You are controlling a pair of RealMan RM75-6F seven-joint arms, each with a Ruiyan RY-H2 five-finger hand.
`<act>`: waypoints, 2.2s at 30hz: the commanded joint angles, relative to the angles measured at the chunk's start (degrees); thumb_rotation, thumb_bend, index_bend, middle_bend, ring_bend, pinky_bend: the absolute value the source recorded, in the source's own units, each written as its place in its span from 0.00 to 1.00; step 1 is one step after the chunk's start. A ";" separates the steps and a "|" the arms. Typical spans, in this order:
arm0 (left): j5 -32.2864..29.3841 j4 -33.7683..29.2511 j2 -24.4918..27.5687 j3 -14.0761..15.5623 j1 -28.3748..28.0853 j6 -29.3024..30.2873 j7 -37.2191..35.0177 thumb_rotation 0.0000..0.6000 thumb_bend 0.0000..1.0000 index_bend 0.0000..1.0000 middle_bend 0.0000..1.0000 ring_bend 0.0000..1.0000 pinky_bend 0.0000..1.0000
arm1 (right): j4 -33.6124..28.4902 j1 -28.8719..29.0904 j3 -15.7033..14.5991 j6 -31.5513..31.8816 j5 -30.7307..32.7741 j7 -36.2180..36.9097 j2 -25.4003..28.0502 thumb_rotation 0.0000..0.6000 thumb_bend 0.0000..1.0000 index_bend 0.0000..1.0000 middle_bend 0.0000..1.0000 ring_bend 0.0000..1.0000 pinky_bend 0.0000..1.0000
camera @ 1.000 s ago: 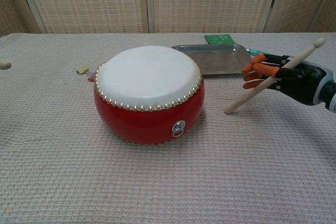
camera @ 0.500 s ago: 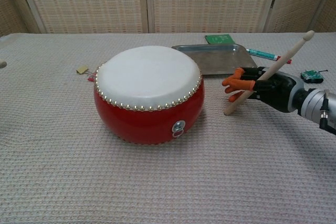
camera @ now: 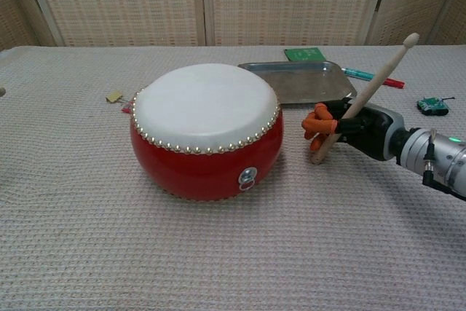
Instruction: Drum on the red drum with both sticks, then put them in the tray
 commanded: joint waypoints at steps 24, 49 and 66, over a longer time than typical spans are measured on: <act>-0.07 3.53 -1.50 0.41 0.32 -0.44 -3.36 1.00 0.78 1.00 1.00 1.00 1.00 | 3.31 -0.14 -1.19 3.85 -0.51 -5.30 -4.51 1.00 0.34 1.00 0.90 0.85 0.90; 0.45 4.28 -1.98 0.52 -0.14 -0.71 -2.68 1.00 0.77 1.00 1.00 1.00 1.00 | 3.21 -0.47 -5.73 12.29 -7.36 -49.92 2.54 1.00 0.93 1.00 1.00 1.00 1.00; 1.88 -0.36 -0.30 -1.17 -2.96 -0.91 0.83 1.00 0.77 1.00 1.00 1.00 1.00 | -38.11 4.73 1.08 -0.46 2.77 -91.27 33.10 1.00 0.92 1.00 1.00 1.00 1.00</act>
